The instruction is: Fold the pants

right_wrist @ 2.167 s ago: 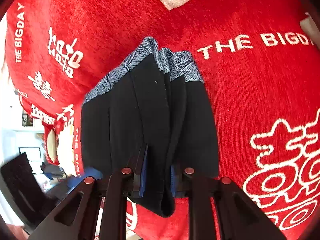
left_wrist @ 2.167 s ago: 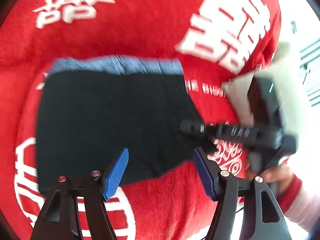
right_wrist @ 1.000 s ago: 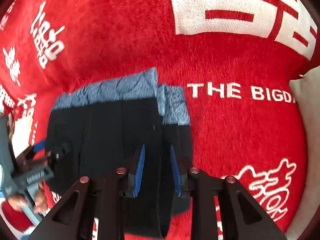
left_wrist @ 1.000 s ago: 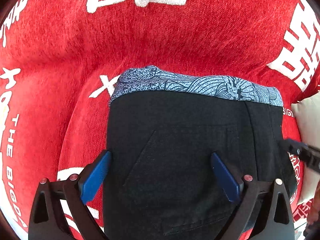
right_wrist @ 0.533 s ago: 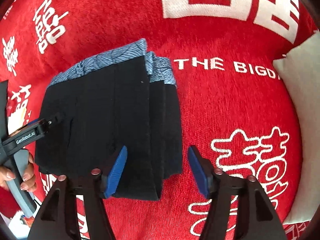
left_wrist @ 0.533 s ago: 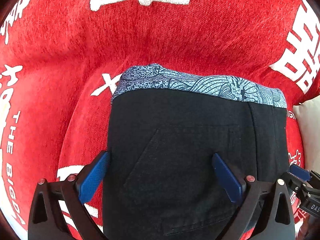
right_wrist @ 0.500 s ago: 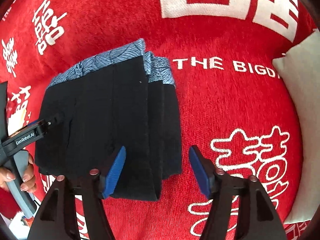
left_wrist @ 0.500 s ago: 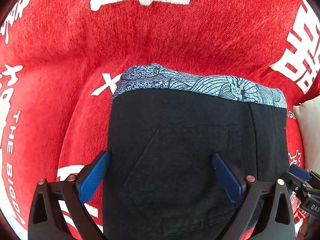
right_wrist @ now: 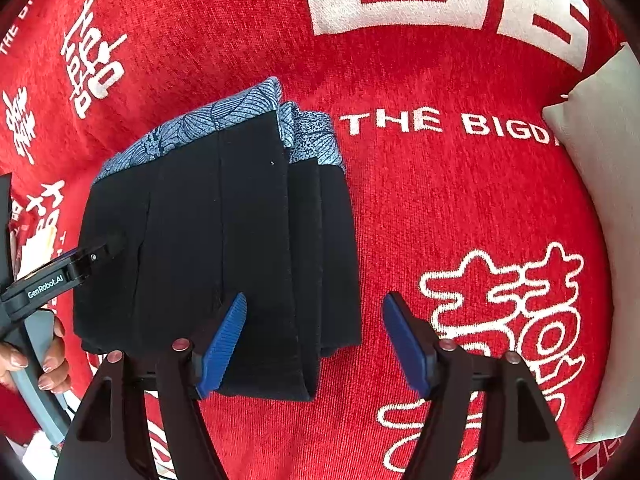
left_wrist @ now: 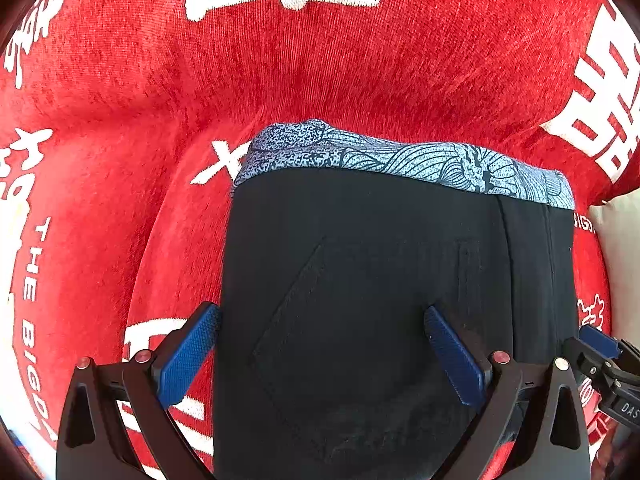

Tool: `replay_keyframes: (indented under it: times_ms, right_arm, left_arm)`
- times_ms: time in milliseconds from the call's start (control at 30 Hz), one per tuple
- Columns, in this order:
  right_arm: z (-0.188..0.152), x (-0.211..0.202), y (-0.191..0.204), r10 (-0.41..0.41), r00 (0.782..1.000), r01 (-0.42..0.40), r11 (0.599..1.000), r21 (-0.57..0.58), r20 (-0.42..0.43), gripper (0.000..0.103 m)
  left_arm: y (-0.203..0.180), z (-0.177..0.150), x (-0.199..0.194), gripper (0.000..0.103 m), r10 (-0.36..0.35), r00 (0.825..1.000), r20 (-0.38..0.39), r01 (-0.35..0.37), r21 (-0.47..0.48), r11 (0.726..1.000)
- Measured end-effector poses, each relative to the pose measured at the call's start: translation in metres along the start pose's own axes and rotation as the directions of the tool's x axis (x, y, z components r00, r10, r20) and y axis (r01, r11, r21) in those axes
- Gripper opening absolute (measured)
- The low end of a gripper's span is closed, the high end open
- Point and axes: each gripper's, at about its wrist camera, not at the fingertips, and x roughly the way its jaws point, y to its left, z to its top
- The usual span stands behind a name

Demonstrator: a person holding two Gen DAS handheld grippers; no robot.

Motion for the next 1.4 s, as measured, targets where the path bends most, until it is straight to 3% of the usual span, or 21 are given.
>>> replay_keyframes:
  times_ms: [500,733,900,1067,1167,1267,1400]
  right_arm:
    - [0.020,0.009,-0.016,0.037,0.999,-0.037,0.999,0.007,-0.033,0.078]
    - [0.040,-0.001,-0.042,0.168,0.986,-0.167,0.986,0.025,-0.013,0.078]
    - [0.055,0.005,-0.068,0.279,0.960,-0.278,0.956,0.094,-0.007,0.078]
    - [0.060,0.028,-0.080,0.457,0.886,-0.444,0.884,0.150,-0.075,0.078]
    - [0.058,0.044,-0.080,0.489,0.865,-0.470,0.869,0.155,-0.116,0.078]
    - [0.060,0.056,-0.074,0.545,0.825,-0.529,0.838,0.134,-0.148,0.078]
    - [0.061,0.066,-0.055,0.528,0.828,-0.522,0.849,0.083,-0.189,0.079]
  left_arm:
    - [0.010,0.000,-0.007,0.102,-0.011,0.999,-0.037,0.012,0.028,1.000]
    - [0.043,0.010,-0.017,0.102,-0.089,0.996,-0.031,0.089,0.024,0.996]
    - [0.059,0.018,-0.008,0.102,-0.194,0.977,-0.091,0.198,0.040,0.979]
    - [0.064,0.024,0.011,0.102,-0.310,0.936,-0.169,0.322,0.049,0.945]
    - [0.063,0.024,0.026,0.102,-0.338,0.921,-0.194,0.353,0.045,0.935]
    - [0.060,0.026,0.031,0.102,-0.372,0.908,-0.191,0.384,0.028,0.923]
    - [0.045,0.027,0.041,0.102,-0.396,0.894,-0.209,0.407,0.008,0.914]
